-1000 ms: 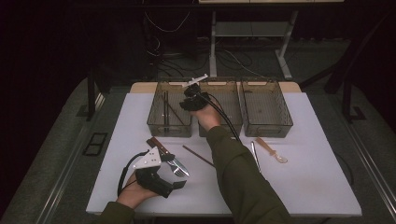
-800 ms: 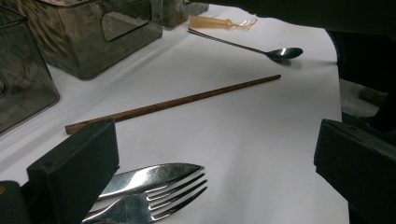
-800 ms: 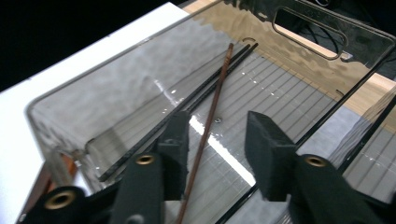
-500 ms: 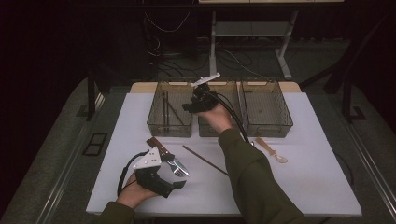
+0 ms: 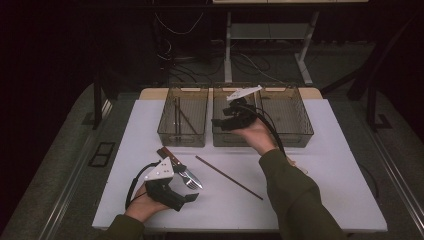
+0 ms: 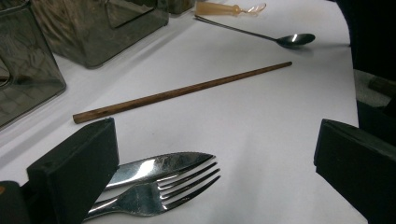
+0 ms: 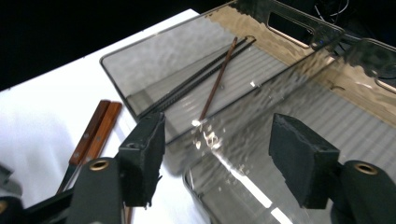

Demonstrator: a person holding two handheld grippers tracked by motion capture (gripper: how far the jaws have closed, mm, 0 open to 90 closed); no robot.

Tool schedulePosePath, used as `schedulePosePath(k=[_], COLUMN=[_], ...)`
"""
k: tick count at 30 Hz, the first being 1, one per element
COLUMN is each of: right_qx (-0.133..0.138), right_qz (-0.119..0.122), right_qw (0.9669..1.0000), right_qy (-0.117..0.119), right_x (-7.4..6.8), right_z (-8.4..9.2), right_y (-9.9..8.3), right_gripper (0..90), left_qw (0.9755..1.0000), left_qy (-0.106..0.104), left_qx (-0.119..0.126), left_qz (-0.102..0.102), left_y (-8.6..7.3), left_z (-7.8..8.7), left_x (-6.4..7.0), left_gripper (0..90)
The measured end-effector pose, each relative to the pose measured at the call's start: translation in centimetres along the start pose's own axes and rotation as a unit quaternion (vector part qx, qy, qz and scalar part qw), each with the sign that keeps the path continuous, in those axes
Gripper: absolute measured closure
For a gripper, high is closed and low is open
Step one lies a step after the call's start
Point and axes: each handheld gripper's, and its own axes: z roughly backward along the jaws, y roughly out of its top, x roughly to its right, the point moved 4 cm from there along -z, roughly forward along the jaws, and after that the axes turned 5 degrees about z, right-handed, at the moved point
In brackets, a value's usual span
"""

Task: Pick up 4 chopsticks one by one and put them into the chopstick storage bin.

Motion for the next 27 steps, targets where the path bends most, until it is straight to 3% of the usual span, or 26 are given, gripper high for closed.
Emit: schedulePosePath(k=[13,18,27], right_qx=[-0.006,-0.011,-0.013], right_qz=[0.021,0.021,0.024], right_qw=[0.9995,0.9991,0.9982], right_qy=[0.022,0.035,0.053], right_x=[-0.6,-1.0,-2.5], right_z=[3.5,4.4,5.8], right_y=[-3.9,-5.7,-8.5], right_gripper=[31.8,32.3,31.0], left_qw=[0.9999,0.9998,0.9998], left_qy=[0.008,0.016,0.021], left_qx=[-0.005,-0.009,-0.005], left_qz=[-0.008,-0.002,0.001], left_y=[0.0,-0.2,-0.2], left_z=[-0.2,-0.4,-0.1], left_x=[-0.2,-0.1,-0.1], left_gripper=[0.0,0.0,0.0])
